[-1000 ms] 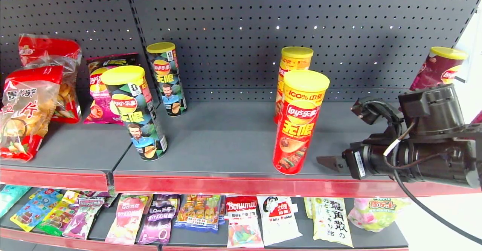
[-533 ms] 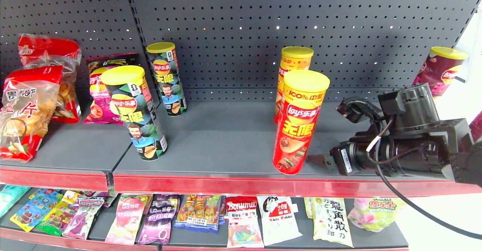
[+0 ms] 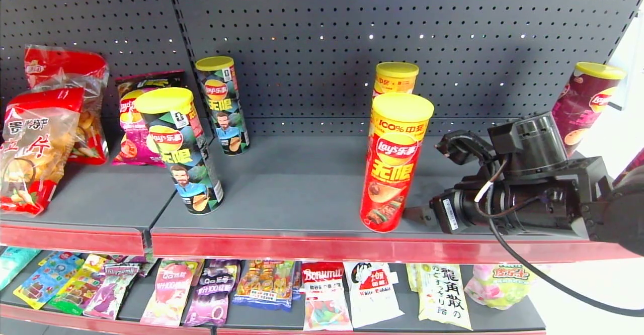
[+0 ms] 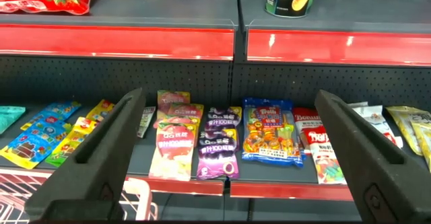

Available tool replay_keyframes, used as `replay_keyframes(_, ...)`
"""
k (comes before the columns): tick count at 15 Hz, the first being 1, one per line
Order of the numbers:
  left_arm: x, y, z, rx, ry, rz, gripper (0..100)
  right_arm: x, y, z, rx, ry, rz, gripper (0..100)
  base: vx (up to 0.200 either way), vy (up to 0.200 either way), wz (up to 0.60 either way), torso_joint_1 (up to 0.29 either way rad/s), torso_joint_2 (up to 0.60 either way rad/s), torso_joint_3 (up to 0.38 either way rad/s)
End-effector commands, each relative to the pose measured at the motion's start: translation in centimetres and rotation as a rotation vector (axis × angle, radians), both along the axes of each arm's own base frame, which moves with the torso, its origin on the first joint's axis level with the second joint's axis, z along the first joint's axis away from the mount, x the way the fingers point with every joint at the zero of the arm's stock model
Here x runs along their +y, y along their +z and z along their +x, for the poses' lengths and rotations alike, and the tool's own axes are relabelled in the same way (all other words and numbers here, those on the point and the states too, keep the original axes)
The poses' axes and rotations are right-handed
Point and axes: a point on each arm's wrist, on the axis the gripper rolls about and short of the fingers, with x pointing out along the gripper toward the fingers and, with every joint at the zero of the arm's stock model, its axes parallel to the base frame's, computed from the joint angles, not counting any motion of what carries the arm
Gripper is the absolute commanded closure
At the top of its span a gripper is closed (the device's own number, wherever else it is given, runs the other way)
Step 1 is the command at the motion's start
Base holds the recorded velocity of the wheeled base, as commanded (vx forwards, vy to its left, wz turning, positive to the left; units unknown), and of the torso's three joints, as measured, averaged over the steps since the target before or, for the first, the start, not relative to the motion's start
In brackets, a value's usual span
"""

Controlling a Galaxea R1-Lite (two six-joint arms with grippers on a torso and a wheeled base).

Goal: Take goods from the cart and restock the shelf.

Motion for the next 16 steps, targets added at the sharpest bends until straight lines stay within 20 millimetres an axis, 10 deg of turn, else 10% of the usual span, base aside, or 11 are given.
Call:
replay_keyframes(1,0.0,0.0,0.0,-0.001,0.001,0.0,0,0.2,-0.1,0.1,0.003,0.006,-0.002,0,0.0,0.0,0.0,0.0,0.0,0.0)
replay_keyframes(11,0.0,0.0,0.0,-0.001,0.001,0.0,0,0.0,-0.3,-0.2,0.008,0.005,-0.006,0,0.0,0.0,0.0,0.0,0.0,0.0)
replay_keyframes(14,0.0,0.0,0.0,-0.001,0.001,0.0,0,-2.1,1.1,-2.5,-0.035,-0.026,0.015,0,0.0,0.0,0.0,0.0,0.0,0.0)
replay_keyframes(16,0.0,0.0,0.0,-0.001,0.001,0.0,0,-4.7,2.8,-7.3,-0.125,-0.028,0.061,0,0.0,0.0,0.0,0.0,0.0,0.0)
